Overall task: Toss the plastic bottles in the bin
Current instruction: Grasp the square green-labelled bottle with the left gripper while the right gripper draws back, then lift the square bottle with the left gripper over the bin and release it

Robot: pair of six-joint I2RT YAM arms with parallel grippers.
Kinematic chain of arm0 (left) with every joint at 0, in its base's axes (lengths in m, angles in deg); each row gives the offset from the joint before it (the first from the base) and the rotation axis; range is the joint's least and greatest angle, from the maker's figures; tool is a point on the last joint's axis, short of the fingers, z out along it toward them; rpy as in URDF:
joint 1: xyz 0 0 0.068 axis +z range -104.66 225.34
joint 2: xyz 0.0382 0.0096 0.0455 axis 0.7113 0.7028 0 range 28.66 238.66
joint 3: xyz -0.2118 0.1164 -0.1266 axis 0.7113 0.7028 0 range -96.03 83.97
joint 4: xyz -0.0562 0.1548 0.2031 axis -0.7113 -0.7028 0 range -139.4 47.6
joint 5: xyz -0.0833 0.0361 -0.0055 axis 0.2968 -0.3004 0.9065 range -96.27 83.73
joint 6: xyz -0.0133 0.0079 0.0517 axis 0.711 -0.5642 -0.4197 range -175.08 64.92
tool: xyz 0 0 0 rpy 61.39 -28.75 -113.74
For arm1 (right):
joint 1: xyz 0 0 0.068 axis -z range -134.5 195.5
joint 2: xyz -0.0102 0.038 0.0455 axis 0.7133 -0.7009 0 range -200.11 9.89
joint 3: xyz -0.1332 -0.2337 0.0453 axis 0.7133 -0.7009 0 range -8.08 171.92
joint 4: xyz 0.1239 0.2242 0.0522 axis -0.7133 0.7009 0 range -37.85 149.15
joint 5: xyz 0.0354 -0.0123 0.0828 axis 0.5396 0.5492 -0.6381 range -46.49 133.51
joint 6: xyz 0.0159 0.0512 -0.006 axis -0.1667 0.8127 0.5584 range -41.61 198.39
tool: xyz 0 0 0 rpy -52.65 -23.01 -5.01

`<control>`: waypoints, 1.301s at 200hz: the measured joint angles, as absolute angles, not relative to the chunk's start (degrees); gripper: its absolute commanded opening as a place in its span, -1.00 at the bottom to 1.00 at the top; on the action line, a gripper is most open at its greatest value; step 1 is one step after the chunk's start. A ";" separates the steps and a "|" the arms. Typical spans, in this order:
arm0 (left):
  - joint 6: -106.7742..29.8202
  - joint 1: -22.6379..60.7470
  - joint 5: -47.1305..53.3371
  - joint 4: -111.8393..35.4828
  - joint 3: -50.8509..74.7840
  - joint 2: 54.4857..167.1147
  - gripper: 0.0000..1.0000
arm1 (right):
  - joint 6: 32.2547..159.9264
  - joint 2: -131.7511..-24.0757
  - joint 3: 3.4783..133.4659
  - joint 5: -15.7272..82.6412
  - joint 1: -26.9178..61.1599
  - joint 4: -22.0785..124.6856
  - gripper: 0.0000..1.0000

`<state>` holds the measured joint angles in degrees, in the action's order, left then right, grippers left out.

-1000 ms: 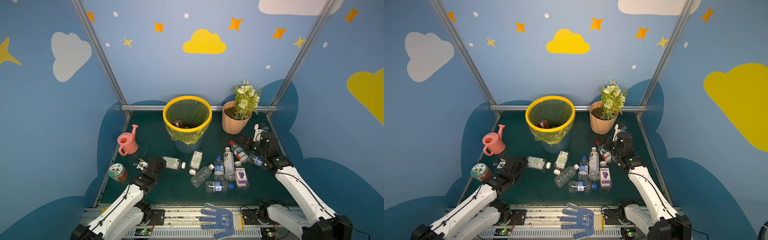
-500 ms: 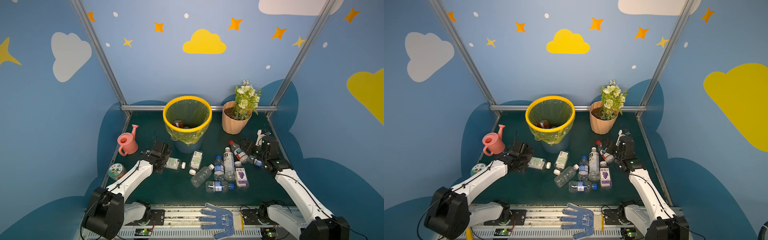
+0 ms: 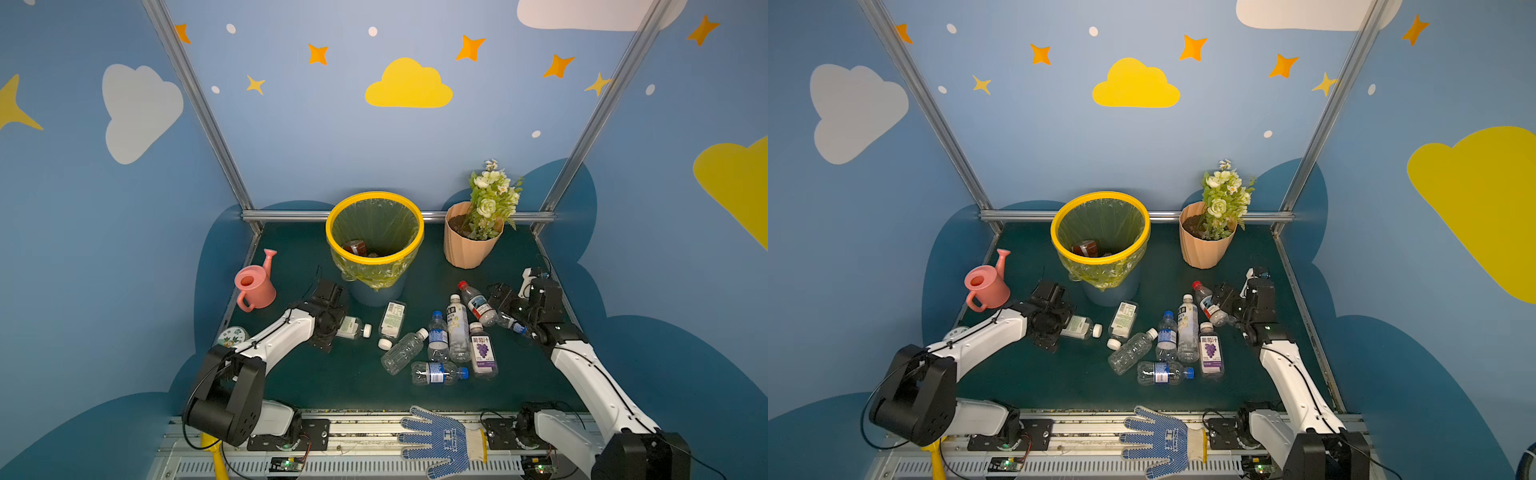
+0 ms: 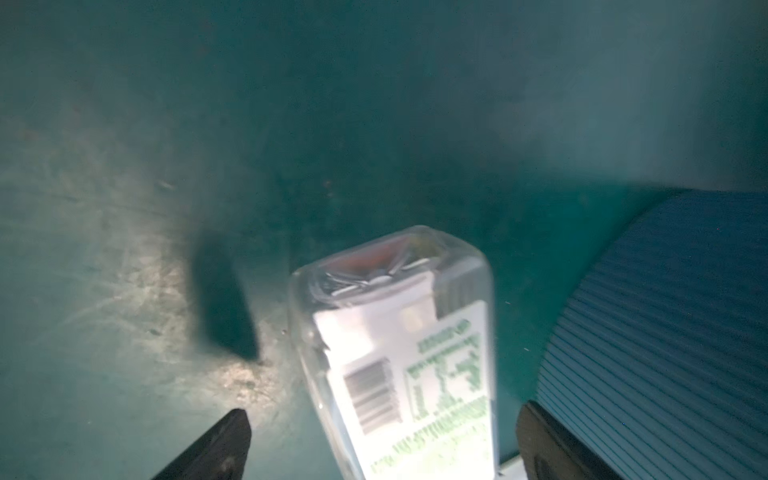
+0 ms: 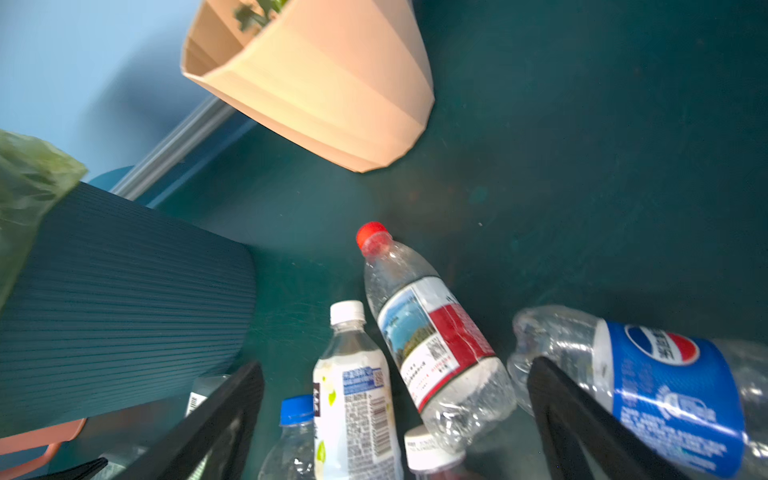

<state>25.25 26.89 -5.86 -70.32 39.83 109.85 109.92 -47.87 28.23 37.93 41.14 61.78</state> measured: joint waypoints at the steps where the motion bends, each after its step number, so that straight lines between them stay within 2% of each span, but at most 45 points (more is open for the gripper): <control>1: 25.25 26.91 -5.84 -70.32 39.83 109.95 0.97 | 109.94 -47.87 28.19 37.90 41.19 61.78 0.94; 70: 22.63 29.33 -2.17 -69.14 36.57 117.01 0.95 | 110.82 -48.11 27.34 35.96 43.68 61.43 0.94; 107: 21.16 29.90 -1.54 -69.62 36.44 117.01 0.95 | 111.06 -47.74 26.03 35.46 44.62 61.43 0.94; 133: 20.38 30.73 -1.34 -69.62 36.94 116.66 0.84 | 111.36 -47.69 25.68 34.91 44.97 61.43 0.94; 173: 20.16 31.48 -0.09 -69.03 37.40 116.53 0.81 | 111.73 -47.37 25.68 34.19 45.45 61.43 0.94; 209: 19.44 31.76 0.26 -68.83 38.17 115.92 0.64 | 111.93 -46.30 25.66 33.82 46.21 61.45 0.94; 260: 18.59 32.85 1.31 -67.26 40.77 113.63 0.23 | 112.26 -46.27 25.66 32.92 46.70 61.48 0.94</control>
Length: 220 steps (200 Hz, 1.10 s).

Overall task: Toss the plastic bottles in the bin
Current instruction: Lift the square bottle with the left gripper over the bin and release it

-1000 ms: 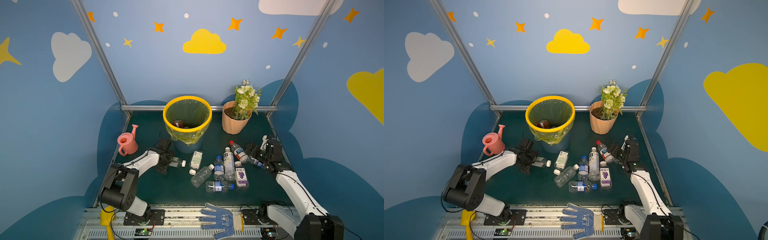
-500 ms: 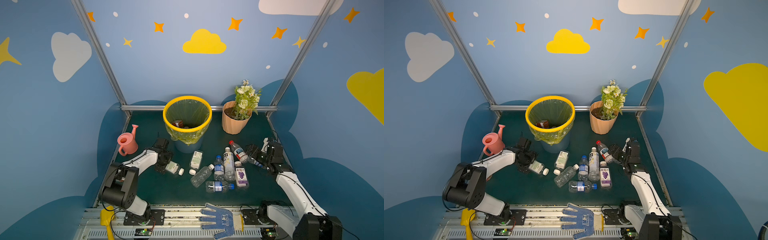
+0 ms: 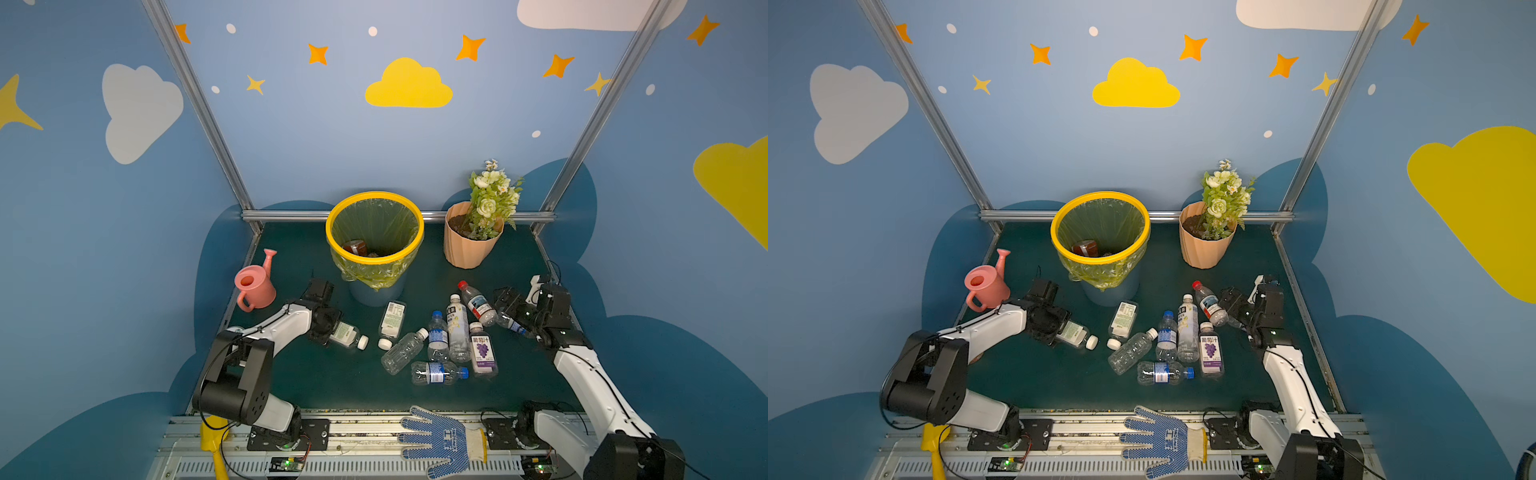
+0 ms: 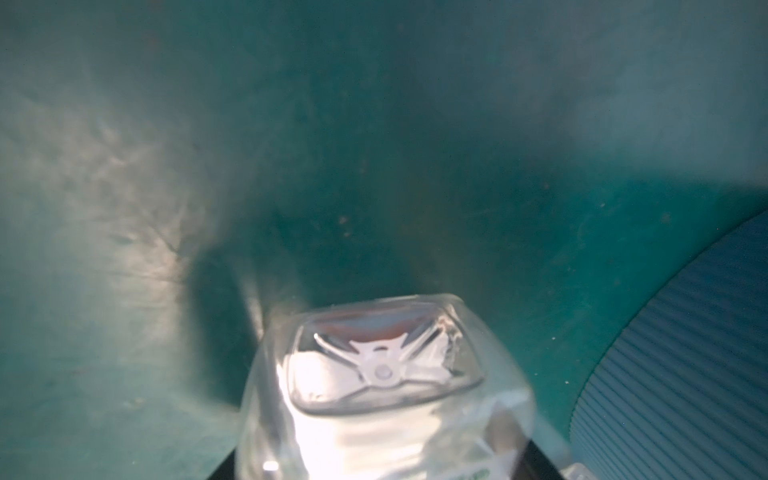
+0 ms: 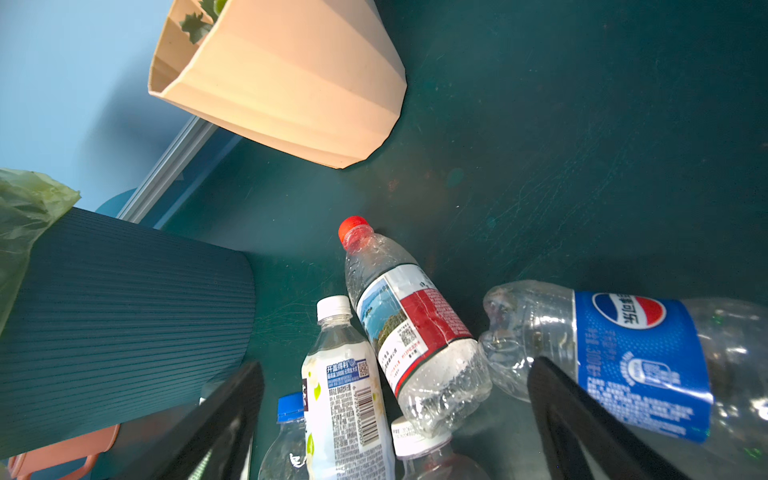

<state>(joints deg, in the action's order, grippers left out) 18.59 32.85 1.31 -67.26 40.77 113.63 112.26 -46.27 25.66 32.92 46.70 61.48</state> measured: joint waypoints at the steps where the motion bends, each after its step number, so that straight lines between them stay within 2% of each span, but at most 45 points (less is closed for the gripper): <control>1: 18.61 32.87 1.31 -67.24 40.81 113.56 0.22 | 112.26 -46.27 25.66 32.90 46.72 61.48 0.94; 65: 17.75 33.86 -0.88 -67.59 43.13 104.75 0.13 | 112.48 -45.33 25.66 32.53 46.91 62.28 0.94; 139: 10.83 34.47 -15.20 -69.56 42.36 74.83 0.13 | 112.19 -45.36 25.66 31.76 46.91 63.20 0.94; 169: 1.19 34.47 -21.82 -70.30 33.64 68.45 0.11 | 112.17 -45.42 25.66 31.56 46.91 63.18 0.94; 220: -15.82 34.45 -23.04 -59.85 15.11 70.57 -0.04 | 112.06 -45.57 25.66 28.83 46.91 62.85 0.94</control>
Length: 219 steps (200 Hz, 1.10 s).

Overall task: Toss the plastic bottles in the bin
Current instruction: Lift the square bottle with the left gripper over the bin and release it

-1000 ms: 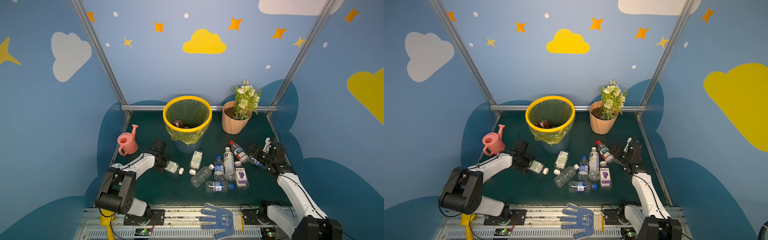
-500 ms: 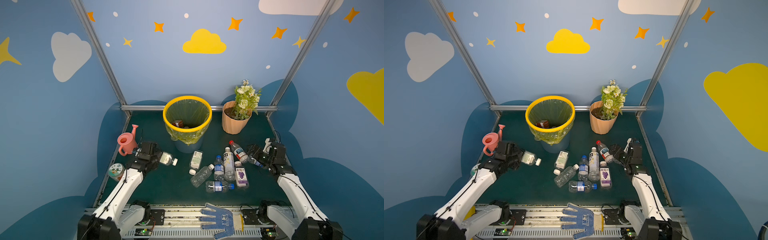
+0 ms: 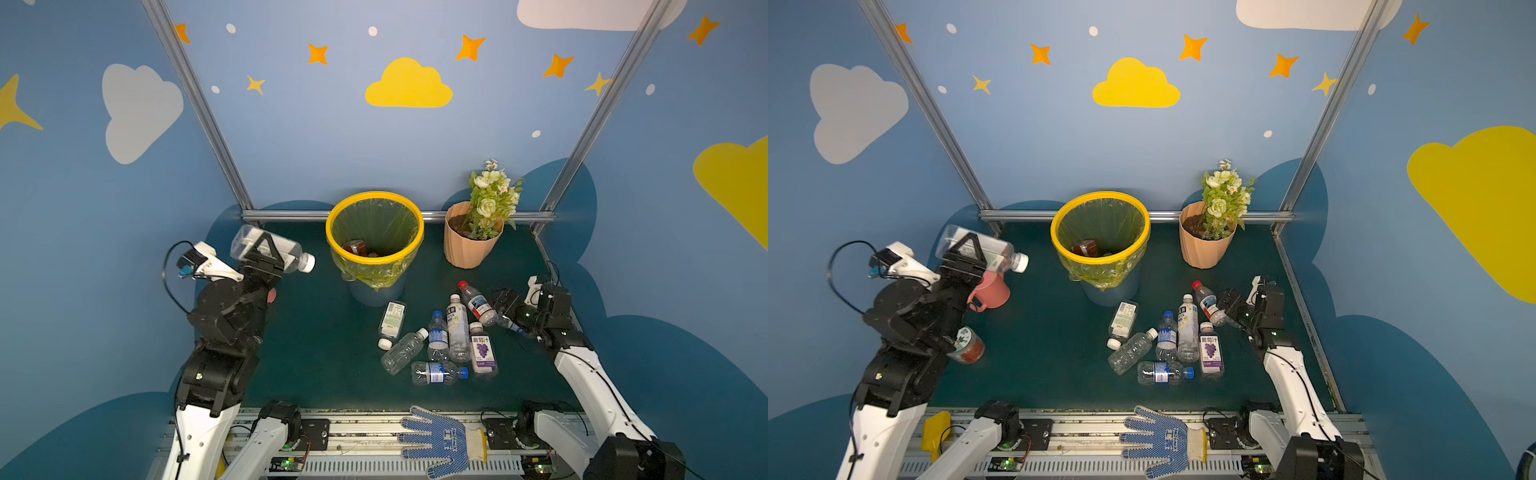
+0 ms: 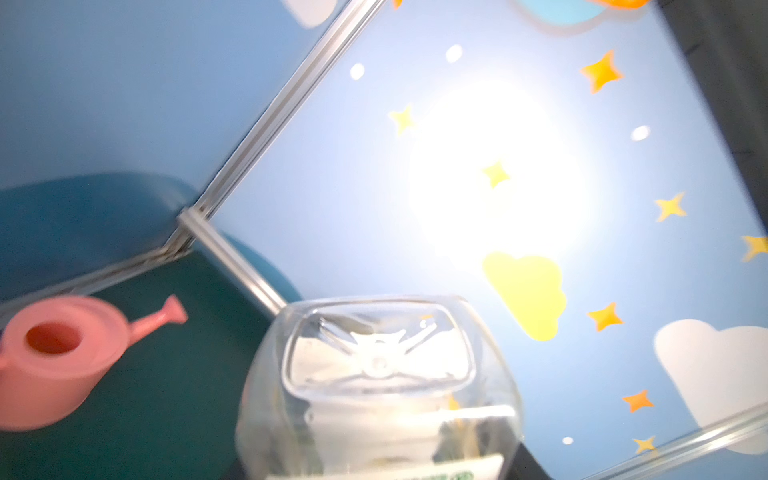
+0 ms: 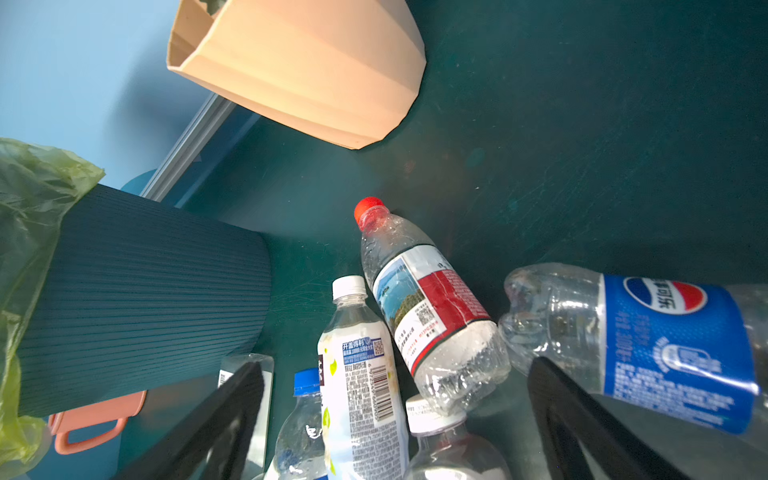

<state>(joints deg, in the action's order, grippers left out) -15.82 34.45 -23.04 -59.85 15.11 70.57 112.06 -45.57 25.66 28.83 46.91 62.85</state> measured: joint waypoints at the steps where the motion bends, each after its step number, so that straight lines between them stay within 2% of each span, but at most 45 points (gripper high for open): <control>1: -15.99 34.45 -23.00 -59.57 14.93 70.70 -0.04 | 112.06 -45.57 25.66 28.81 46.91 62.85 0.94; 34: -22.35 32.55 -18.23 -50.23 8.90 77.96 0.00 | 112.06 -44.72 25.66 28.44 46.91 63.46 0.94; 65: -27.69 25.51 -14.15 -46.21 2.58 91.64 0.08 | 112.13 -41.66 25.66 28.48 46.91 63.81 0.94; 74: -29.19 23.24 -12.95 -46.85 0.09 96.62 0.19 | 112.21 -40.98 25.66 28.48 46.91 63.84 0.94; 85: -30.92 20.96 -11.85 -49.14 -3.73 103.55 0.60 | 112.24 -40.37 25.66 28.50 46.91 64.01 0.94; 100: -32.36 18.82 -11.66 -52.83 -7.17 111.07 0.83 | 112.00 -39.80 25.66 29.01 46.91 64.89 0.94; 104: -33.06 18.34 -11.72 -53.51 -7.19 112.31 0.98 | 111.84 -39.61 25.70 29.18 46.91 65.26 0.94; 111: -33.81 17.73 -11.92 -54.52 -6.62 113.43 1.00 | 111.47 -39.24 25.76 29.62 46.91 66.15 0.94; 132: -37.15 16.24 -13.73 -55.09 -3.56 111.20 1.00 | 110.07 -37.77 26.38 31.59 46.91 68.30 0.94; 160: -41.46 14.38 -16.25 -52.14 -3.45 101.08 1.00 | 109.09 -36.70 26.97 33.90 46.91 68.95 0.94; 194: -43.55 12.77 -18.50 -46.39 -1.37 91.07 1.00 | 109.05 -39.65 27.29 34.25 46.91 69.02 0.94; 219: -43.20 12.66 -19.57 -45.34 4.88 89.12 1.00 | 108.56 -42.43 27.51 33.82 46.91 69.87 0.90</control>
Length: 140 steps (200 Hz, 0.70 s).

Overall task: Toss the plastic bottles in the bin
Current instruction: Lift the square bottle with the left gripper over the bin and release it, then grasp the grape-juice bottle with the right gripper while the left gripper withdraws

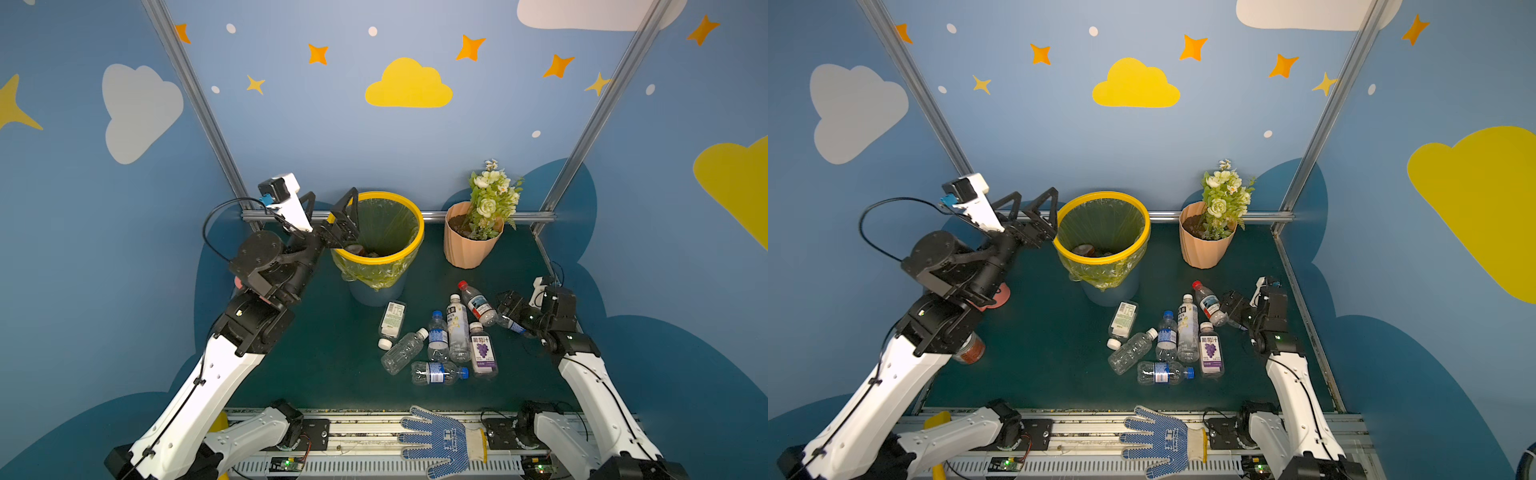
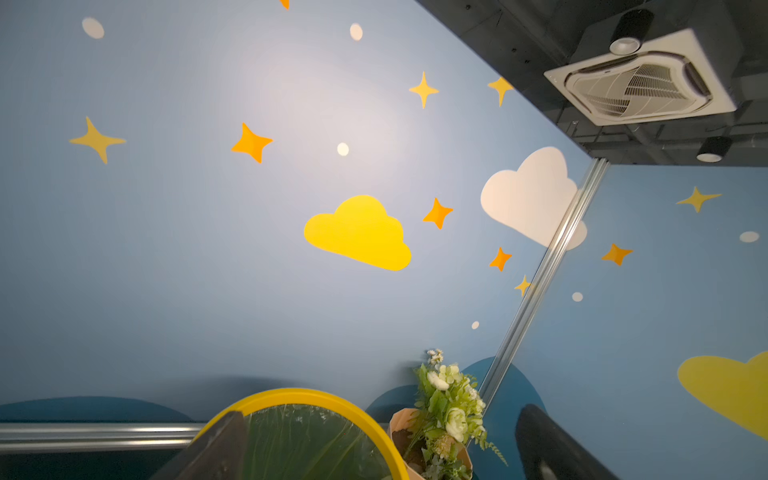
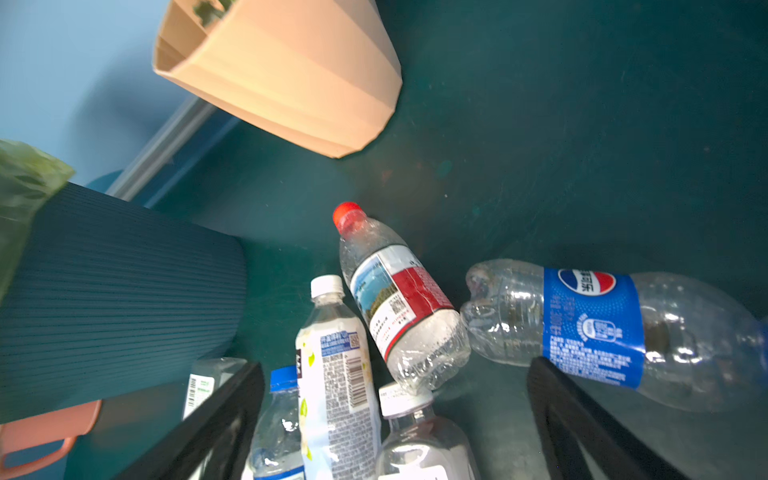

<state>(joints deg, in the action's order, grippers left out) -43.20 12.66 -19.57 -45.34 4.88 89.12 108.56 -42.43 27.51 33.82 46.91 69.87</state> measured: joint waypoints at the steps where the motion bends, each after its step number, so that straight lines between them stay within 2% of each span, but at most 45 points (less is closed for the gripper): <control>1: -43.16 12.64 -19.59 -45.38 5.07 89.15 1.00 | 108.56 -42.49 27.54 33.82 46.91 69.89 0.90; 37: -40.65 12.09 -19.66 -49.25 14.78 90.48 1.00 | 108.37 -45.86 28.26 33.64 45.17 73.41 0.71; 75: -36.60 11.37 -20.77 -48.66 26.73 82.39 1.00 | 110.53 -46.86 28.15 35.63 38.06 78.28 0.70; 113: -36.36 11.19 -23.85 -48.62 28.05 74.50 1.00 | 113.39 -46.56 26.77 38.60 32.64 83.18 0.68; 140: -37.41 11.19 -26.30 -48.70 29.64 70.37 1.00 | 115.71 -46.30 24.72 40.50 30.11 86.17 0.57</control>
<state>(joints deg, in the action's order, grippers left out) -37.41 11.19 -26.30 -48.70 29.64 70.37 115.71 -46.30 24.72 40.50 30.11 86.17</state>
